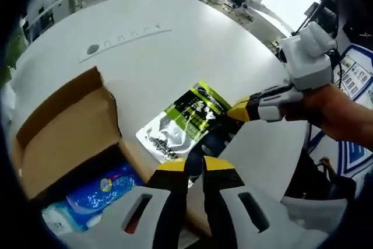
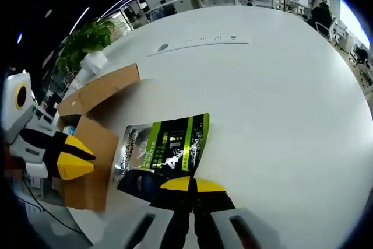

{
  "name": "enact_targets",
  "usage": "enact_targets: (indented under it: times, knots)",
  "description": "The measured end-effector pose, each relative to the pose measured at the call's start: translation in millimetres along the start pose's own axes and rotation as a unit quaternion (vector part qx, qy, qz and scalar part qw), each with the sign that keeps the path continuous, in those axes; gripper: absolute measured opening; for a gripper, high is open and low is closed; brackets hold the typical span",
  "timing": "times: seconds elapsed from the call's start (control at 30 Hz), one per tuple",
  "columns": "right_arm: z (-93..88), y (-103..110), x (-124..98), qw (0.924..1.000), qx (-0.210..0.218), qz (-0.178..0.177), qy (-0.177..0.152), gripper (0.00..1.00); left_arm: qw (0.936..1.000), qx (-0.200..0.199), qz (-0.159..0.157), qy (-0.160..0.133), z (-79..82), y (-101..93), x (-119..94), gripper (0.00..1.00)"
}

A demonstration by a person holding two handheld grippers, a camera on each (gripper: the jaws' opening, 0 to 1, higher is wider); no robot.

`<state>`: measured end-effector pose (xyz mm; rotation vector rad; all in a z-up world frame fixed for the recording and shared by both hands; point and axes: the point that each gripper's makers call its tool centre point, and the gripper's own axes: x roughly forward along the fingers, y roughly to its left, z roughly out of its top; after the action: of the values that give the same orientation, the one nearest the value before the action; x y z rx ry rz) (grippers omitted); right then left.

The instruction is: Operate the shoe box by opening the lid, removing the specified soft item, and placing it in the target area until the item is outside and the box remains undamaged.

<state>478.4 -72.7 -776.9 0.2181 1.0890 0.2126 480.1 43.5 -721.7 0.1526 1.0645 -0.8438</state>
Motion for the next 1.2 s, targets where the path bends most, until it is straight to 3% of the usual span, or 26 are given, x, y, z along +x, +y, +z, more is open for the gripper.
enact_targets:
  times: [0.1,0.2,0.47,0.57,0.63,0.83,1.2]
  knots:
    - [3.8,-0.3,0.6,0.9999,0.005,-0.006,-0.011,0.0,0.9999,-0.002,-0.003,-0.017,2.5,2.0,-7.0,0.1]
    - [6.5,0.1,1.7,0.9997,0.014,-0.01,-0.019,0.0,0.9966,0.023,-0.006,-0.079,17.1,5.3,-20.1,0.13]
    - [6.9,7.3,7.8,0.9996,0.018,-0.01,-0.02,0.0,0.9951,0.029,-0.007,-0.094,7.3,19.4,-43.2,0.27]
    - [7.5,11.8,8.6,0.9996,0.019,-0.007,-0.02,0.0,0.9906,0.054,-0.012,-0.125,8.4,19.3,-54.2,0.37]
    - [5.5,15.3,7.3,0.9997,0.015,-0.006,-0.019,0.0,0.9894,0.065,-0.01,-0.13,2.2,20.4,-61.1,0.44]
    - [1.4,22.0,3.6,0.9998,0.014,-0.007,-0.015,0.0,0.9877,0.055,-0.003,-0.147,-10.2,35.9,-75.3,0.48]
    - [-2.4,22.9,1.8,0.9999,0.0,-0.009,-0.006,0.0,0.9898,0.063,0.024,-0.126,-42.4,62.7,-91.8,0.49]
